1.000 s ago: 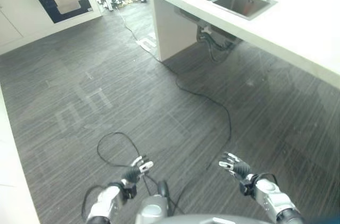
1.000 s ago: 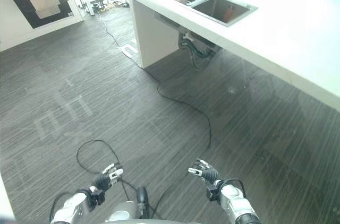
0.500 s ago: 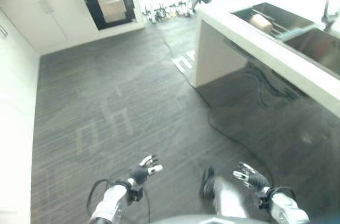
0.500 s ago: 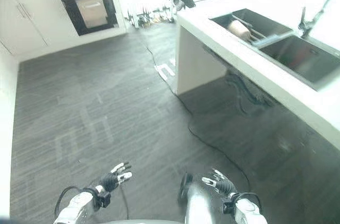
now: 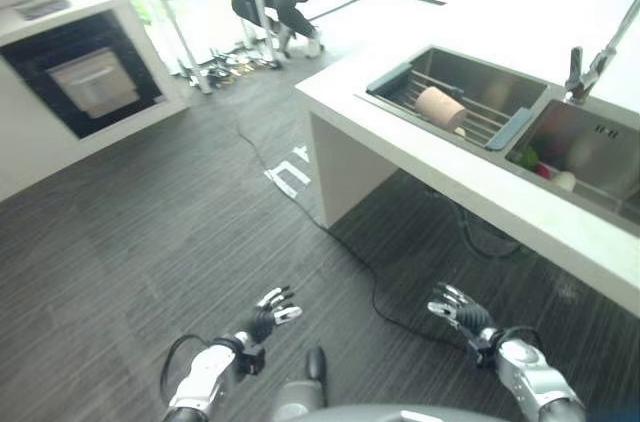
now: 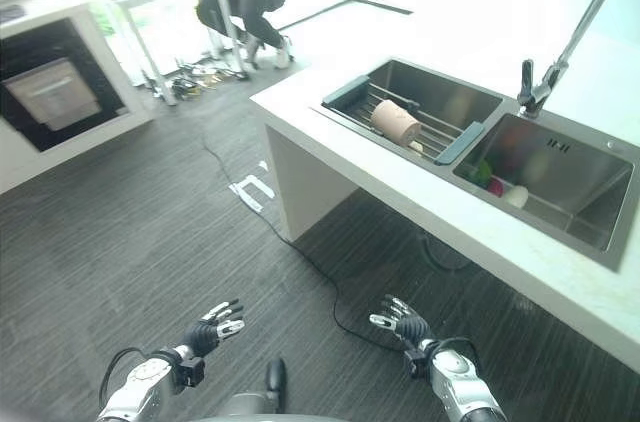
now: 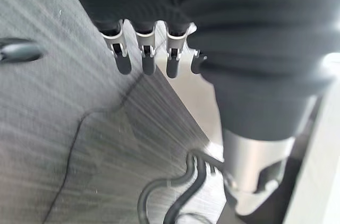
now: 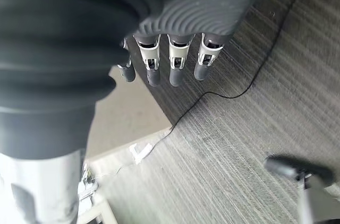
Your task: Place the dishes in the dishwasher.
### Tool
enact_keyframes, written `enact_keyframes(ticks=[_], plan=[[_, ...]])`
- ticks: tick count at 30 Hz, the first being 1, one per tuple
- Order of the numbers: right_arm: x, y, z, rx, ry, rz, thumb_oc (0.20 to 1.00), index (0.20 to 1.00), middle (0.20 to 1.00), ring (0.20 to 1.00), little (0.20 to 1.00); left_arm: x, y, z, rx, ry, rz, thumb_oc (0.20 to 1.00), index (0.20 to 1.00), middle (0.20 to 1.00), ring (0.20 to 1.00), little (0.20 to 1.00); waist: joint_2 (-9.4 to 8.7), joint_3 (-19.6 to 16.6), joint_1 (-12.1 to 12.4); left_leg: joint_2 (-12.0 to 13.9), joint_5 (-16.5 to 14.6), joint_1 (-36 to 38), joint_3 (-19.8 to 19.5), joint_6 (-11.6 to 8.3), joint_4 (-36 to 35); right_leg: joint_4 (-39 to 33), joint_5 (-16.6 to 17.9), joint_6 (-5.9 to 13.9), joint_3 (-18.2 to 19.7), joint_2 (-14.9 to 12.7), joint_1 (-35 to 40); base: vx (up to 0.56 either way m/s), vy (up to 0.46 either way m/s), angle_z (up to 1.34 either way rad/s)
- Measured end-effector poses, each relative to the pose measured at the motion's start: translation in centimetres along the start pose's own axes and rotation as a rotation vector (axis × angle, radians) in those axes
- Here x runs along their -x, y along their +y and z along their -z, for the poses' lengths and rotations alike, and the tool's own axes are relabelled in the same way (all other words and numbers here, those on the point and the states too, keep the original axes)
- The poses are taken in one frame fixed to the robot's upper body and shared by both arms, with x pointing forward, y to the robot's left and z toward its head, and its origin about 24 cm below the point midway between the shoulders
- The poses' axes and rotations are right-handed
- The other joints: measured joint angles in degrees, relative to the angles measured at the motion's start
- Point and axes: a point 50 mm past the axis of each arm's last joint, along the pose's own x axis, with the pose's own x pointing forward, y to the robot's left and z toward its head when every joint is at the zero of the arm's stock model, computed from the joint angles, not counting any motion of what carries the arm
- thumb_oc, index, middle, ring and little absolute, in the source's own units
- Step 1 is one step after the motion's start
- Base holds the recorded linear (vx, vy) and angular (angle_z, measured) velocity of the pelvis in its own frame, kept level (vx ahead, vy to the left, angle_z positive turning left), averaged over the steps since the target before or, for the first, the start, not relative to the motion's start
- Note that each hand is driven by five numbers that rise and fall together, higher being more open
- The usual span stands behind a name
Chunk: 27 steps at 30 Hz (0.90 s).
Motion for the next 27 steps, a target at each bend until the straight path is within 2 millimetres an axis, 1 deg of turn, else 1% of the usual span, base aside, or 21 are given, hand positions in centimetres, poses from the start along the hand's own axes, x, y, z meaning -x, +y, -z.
enact_keyframes(ticks=[1, 3, 4, 5, 6, 7, 8, 9, 10, 11, 12, 13, 14, 15, 16, 18, 20, 21, 24, 25, 27], plan=[[-0.1, 0.5, 0.4, -0.016, 0.004, -0.009, 1.0, 1.0, 1.0, 1.0, 1.0, 0.0, 0.2, -0.7, -0.022, -0.019, 0.007, 1.0, 1.0, 1.0, 1.0, 1.0, 0.6, 0.29, 0.02, -0.56, 0.02, 1.74, -0.13, 1.31, -2.03, 5.87, -1.76, 0.45, -1.34, -0.91, -3.24, 0.18, 0.149, 0.08], [-0.4, 1.6, 0.1, -0.034, -0.017, -0.036, 1.0, 1.0, 1.0, 1.0, 1.0, 0.2, 1.0, -1.3, -0.046, -0.019, -0.002, 1.0, 1.0, 1.0, 1.0, 1.0, 0.69, 0.24, 0.07, -1.58, -2.86, 3.48, 0.75, 3.62, -2.07, 5.38, -2.57, 0.92, -1.3, -0.79, -7.4, 0.18, 0.166, -0.06], [-0.6, 1.8, -0.1, -0.037, -0.023, -0.041, 1.0, 1.0, 1.0, 1.0, 1.0, 0.3, 1.2, -1.3, -0.052, -0.015, -0.006, 1.0, 1.0, 1.0, 1.0, 1.0, 0.57, 0.2, 0.12, -2.36, -3.42, 4.6, 1.68, 3.49, -2.07, 5.73, -2.52, 0.91, -1.29, -1.18, -9.13, 0.15, 0.167, -0.21], [-0.8, 2.6, 0.0, -0.056, -0.025, -0.053, 1.0, 1.0, 1.0, 1.0, 1.0, 0.5, 1.4, -1.2, -0.056, -0.006, -0.009, 1.0, 1.0, 1.0, 1.0, 1.0, 0.43, 0.03, 0.36, -4.86, -6.77, 7.3, 2.86, 4.2, -2.38, 5.84, 3.63, -0.76, -0.88, -1.59, -15.5, 0.21, 0.364, -0.12], [-0.7, 2.6, 0.5, -0.064, -0.013, -0.049, 1.0, 1.0, 1.0, 1.0, 1.0, 0.5, 1.2, -0.9, -0.052, 0.001, -0.002, 1.0, 1.0, 1.0, 1.0, 1.0, 0.5, -0.23, 0.23, -5.61, -7.72, 8.18, 2.63, 4.27, -2.38, 6.08, 4.24, -1.22, -0.94, -2.17, -15.51, 0.17, 0.377, -0.27], [-0.6, 2.9, 0.8, -0.073, -0.007, -0.052, 1.0, 1.0, 1.0, 1.0, 1.0, 0.5, 1.3, -1.0, -0.055, 0.002, -0.001, 1.0, 1.0, 1.0, 1.0, 1.0, 0.12, -0.26, 0.52, -6.98, -8.4, 8.49, 3.95, 4.96, -1.42, 6.83, 5.17, 0.44, 0.13, -2.11, -15.73, 0.24, 0.442, -0.26], [-0.8, 3.0, 0.1, -0.077, -0.034, -0.049, 1.0, 1.0, 1.0, 1.0, 1.0, 0.1, 1.1, -1.3, -0.056, -0.003, 0.003, 1.0, 1.0, 1.0, 1.0, 1.0, 0.06, 0.38, 0.38, -8.47, -11.88, 6.14, 6.79, 9.75, 5.01, 14.31, 3.68, 2.05, 2.22, -3.67, -19.8, 0.18, 0.251, -0.6], [-0.9, 2.5, -0.5, -0.089, -0.054, -0.031, 1.0, 1.0, 1.0, 1.0, 1.0, -0.3, 0.5, -1.3, -0.055, -0.001, 0.022, 1.0, 1.0, 1.0, 1.0, 1.0, 1.7, 1.33, 0.0, -8.07, -13.91, 7.47, 7.04, 9.83, 4.08, 26.01, 4.64, 3.9, 2.56, -4.29, -25.95, 0.2, 0.184, -0.54], [-0.6, 2.9, 0.8, -0.093, -0.013, -0.033, 1.0, 1.0, 1.0, 1.0, 1.0, -0.4, 0.2, -1.0, -0.056, 0.012, 0.029, 1.0, 1.0, 1.0, 1.0, 1.0, 2.44, 1.82, -1.72, -7.8, -14.73, 11.35, 6.69, 9.24, 2.64, 41.07, 8.66, 5.16, 2.03, -6.15, -31.65, 0.19, 0.079, -0.62], [-0.6, 3.0, 1.1, -0.097, -0.003, -0.035, 1.0, 1.0, 1.0, 1.0, 1.0, -0.1, 0.6, -1.0, -0.064, 0.007, 0.015, 1.0, 1.0, 1.0, 1.0, 1.0, 1.84, 1.68, -1.35, -8.06, -15.49, 12.37, 8.09, 9.21, 2.01, 44.36, 8.59, 4.93, 1.51, -6.63, -34.52, 0.24, -0.015, -0.55], [-0.6, 2.8, 0.7, -0.091, -0.011, -0.032, 1.0, 1.0, 1.0, 1.0, 1.0, 0.2, 0.9, -0.7, -0.059, 0.014, -0.001, 1.0, 1.0, 1.0, 1.0, 1.0, 1.53, 1.62, -1.35, -8.22, -15.07, 12.51, 10.29, 7.93, 1.47, 38.97, 8.31, 4.31, -4.18, -8.35, -35.6, 0.26, -0.083, -1.11], [-0.7, 2.6, 0.3, -0.081, -0.021, -0.034, 1.0, 1.0, 1.0, 1.0, 1.0, 1.0, 1.6, 0.2, -0.021, 0.028, -0.043, 1.0, 1.0, 1.0, 1.0, 1.0, 1.56, 1.71, 0.42, -8.07, -15.49, 12.55, 14.29, 6.87, 0.51, 24.92, 8.53, 4.2, -15.6, -10.45, -34.83, 0.25, -0.171, -1.13], [-0.8, 2.6, 0.1, -0.079, -0.025, -0.035, 1.0, 1.0, 1.0, 1.0, 1.0, 1.4, 2.1, 0.5, -0.009, 0.032, -0.066, 1.0, 1.0, 1.0, 1.0, 1.0, 1.6, 1.77, 0.68, -8.21, -15.48, 12.58, 14.98, 6.94, 0.59, 19.89, 9.49, 4.73, -18.49, -11.17, -34.39, 0.19, -0.187, -1.17], [-0.8, 2.3, -0.1, -0.083, -0.031, -0.029, 1.0, 1.0, 1.0, 1.0, 1.0, 1.7, 2.7, 0.5, 0.009, 0.022, -0.097, 1.0, 1.0, 1.0, 1.0, 1.0, 1.01, 1.92, 0.59, -8.49, -16.44, 12.55, 16.88, 6.54, 1.19, 12.62, 13.75, 8.69, -21.74, -13.5, -34.14, 0.25, -0.287, -0.65], [-0.7, 1.7, -0.2, -0.097, -0.038, -0.01, 1.0, 1.0, 1.0, 1.0, 1.0, 1.7, 2.7, 0.5, 0.01, 0.02, -0.095, 1.0, 1.0, 1.0, 1.0, 1.0, 1.88, 1.98, 0.58, -7.88, -17.26, 13.87, 17.29, 6.76, 1.23, 14.52, 16.14, 4.63, -20.52, -14.9, -34.17, 0.26, -0.341, -0.39], [-0.7, 1.9, -0.2, -0.102, -0.044, -0.012, 1.0, 1.0, 1.0, 1.0, 1.0, 1.6, 2.4, -0.1, -0.001, -0.003, -0.082, 1.0, 1.0, 1.0, 1.0, 1.0, 1.7, 1.96, 0.2, -6.64, -18.29, 14.8, 16.85, 5.04, 1.3, 15.59, 14.61, 5.41, -18.28, -12.56, -31.48, 0.25, -0.33, 0.0], [-0.6, 2.0, 0.1, -0.105, -0.039, -0.013, 1.0, 1.0, 1.0, 1.0, 1.0, 1.6, 2.3, -0.3, -0.004, -0.012, -0.076, 1.0, 1.0, 1.0, 1.0, 1.0, 0.98, 1.75, 0.63, -5.01, -19.35, 15.85, 16.77, 3.42, 2.58, 14.32, 10.59, 2.12, -18.31, -6.88, -25.76, 0.17, -0.233, 0.02], [-0.6, 1.7, -0.1, -0.101, -0.044, -0.007, 1.0, 1.0, 1.0, 1.0, 1.0, 1.5, 2.2, -0.3, -0.003, -0.015, -0.073, 1.0, 1.0, 1.0, 1.0, 1.0, -0.1, 1.42, 0.64, -4.8, -19.89, 15.96, 16.69, 2.6, 3.47, 10.94, 8.13, -2.21, -18.27, -5.01, -23.81, 0.16, -0.227, -0.1], [-0.6, 1.2, -0.6, -0.085, -0.05, 0.005, 1.0, 1.0, 1.0, 1.0, 1.0, 1.2, 1.4, 0.1, -0.006, 0.002, -0.046, 1.0, 1.0, 1.0, 1.0, 1.0, 0.79, 1.85, 0.99, -2.57, -20.43, 16.21, 16.05, 1.69, 7.7, 8.88, 7.42, -4.38, -16.79, -1.92, -21.55, 0.11, -0.179, -0.44], [-0.6, 0.9, -0.8, -0.076, -0.055, 0.009, 1.0, 1.0, 1.0, 1.0, 1.0, 1.0, 1.1, 0.3, 0.002, 0.006, -0.039, 1.0, 1.0, 1.0, 1.0, 1.0, 0.92, 1.66, 1.53, -1.04, -20.57, 14.21, 12.86, 1.3, 16.05, 6.86, 6.95, -5.07, -14.58, -0.55, -19.12, 0.13, -0.251, -0.76], [-0.3, 0.2, -0.7, -0.056, -0.046, 0.021, 1.0, 1.0, 1.0, 1.0, 1.0, 0.5, 0.6, 0.0, 0.01, -0.011, -0.028, 1.0, 1.0, 1.0, 1.0, 1.0, 2.0, 1.3, 0.88, 0.29, -20.62, 12.46, 10.29, -0.62, 22.68, 5.37, 6.43, -6.06, -13.9, 1.38, -17.97, 0.13, -0.231, -0.53]])
